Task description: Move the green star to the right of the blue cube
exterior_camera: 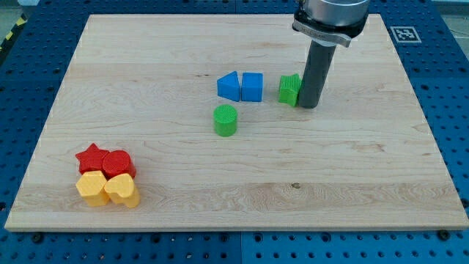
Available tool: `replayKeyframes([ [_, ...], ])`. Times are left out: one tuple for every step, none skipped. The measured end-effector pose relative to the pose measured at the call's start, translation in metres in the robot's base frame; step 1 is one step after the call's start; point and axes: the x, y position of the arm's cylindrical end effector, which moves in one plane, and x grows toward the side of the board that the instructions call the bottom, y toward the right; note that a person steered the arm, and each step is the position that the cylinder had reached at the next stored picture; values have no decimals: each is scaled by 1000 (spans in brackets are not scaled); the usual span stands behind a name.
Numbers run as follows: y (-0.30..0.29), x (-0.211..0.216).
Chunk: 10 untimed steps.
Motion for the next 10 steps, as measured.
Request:
replayKeyframes([
  [17, 2],
  [55, 0],
  [87, -19],
  [85, -29],
  [63, -24],
  [48, -18],
  [32, -18],
  [15, -18],
  [0, -18],
  [-11, -18],
])
